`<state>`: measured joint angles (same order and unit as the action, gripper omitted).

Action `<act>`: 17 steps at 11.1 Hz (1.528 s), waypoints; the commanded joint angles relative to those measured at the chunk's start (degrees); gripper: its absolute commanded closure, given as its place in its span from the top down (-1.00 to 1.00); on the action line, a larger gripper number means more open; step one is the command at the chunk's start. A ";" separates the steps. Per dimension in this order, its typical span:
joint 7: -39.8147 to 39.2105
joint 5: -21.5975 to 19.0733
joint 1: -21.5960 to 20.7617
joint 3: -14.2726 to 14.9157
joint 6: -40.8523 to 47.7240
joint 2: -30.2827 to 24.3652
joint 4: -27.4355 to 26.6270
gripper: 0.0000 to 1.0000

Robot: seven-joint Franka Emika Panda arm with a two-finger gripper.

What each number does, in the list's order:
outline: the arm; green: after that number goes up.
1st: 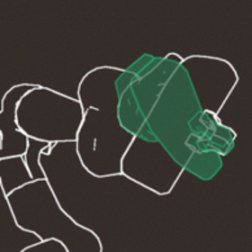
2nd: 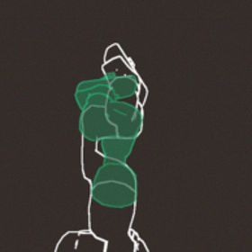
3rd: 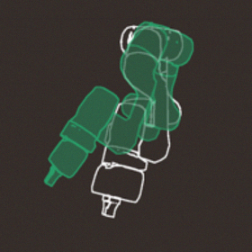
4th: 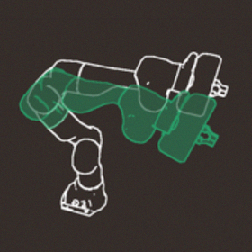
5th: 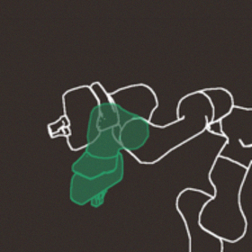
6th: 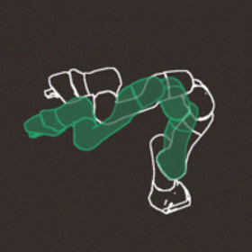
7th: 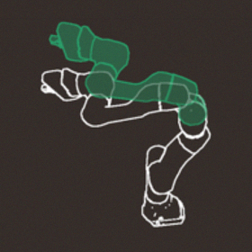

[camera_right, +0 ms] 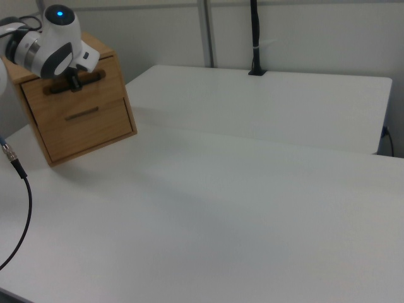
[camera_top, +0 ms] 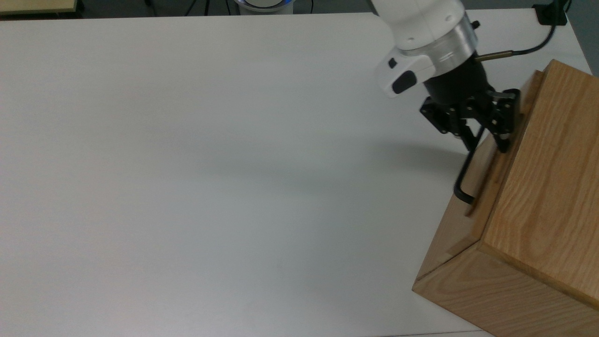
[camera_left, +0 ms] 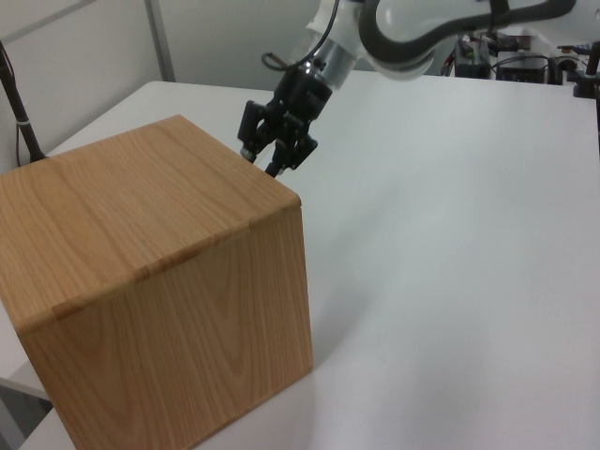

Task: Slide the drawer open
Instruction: 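Pull the handle outward, sliding the drawer out of the cabinet, then open the gripper and lift it away from the drawer handle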

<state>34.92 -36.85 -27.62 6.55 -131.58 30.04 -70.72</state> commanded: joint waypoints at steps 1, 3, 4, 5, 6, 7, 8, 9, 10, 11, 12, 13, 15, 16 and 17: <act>-9.23 1.52 4.84 0.93 9.65 -11.55 -12.83 -1.00; -14.51 1.52 8.36 0.84 11.16 -17.53 -20.13 -1.00; -16.88 1.61 10.20 0.92 14.12 -19.30 -21.90 -1.00; -19.08 1.70 12.48 1.19 18.24 -20.80 -22.88 -1.00; -20.41 1.87 14.16 1.89 21.33 -21.85 -22.89 -1.00; -20.51 1.96 15.05 2.94 23.54 -22.56 -22.89 -1.00; -21.12 2.40 15.40 3.73 25.12 -22.83 -22.89 -1.00; -21.91 3.45 15.76 3.91 26.45 -22.83 -22.89 -1.00; -22.26 4.24 16.45 3.83 27.15 -22.74 -22.97 -1.00; -22.88 4.60 16.72 3.91 27.77 -22.74 -23.32 -0.77; -22.71 5.73 16.73 3.91 28.47 -22.74 -23.33 0.71; -22.71 7.57 16.73 3.91 29.09 -22.92 -23.15 1.00; -22.71 14.92 17.07 4.00 32.85 -24.49 -22.45 1.00; -22.79 19.84 18.03 4.09 35.05 -25.72 -21.40 1.00; -22.79 24.76 18.13 4.09 38.20 -26.17 -20.09 1.00</act>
<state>13.47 -20.75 -10.01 10.03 -99.36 7.31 -91.73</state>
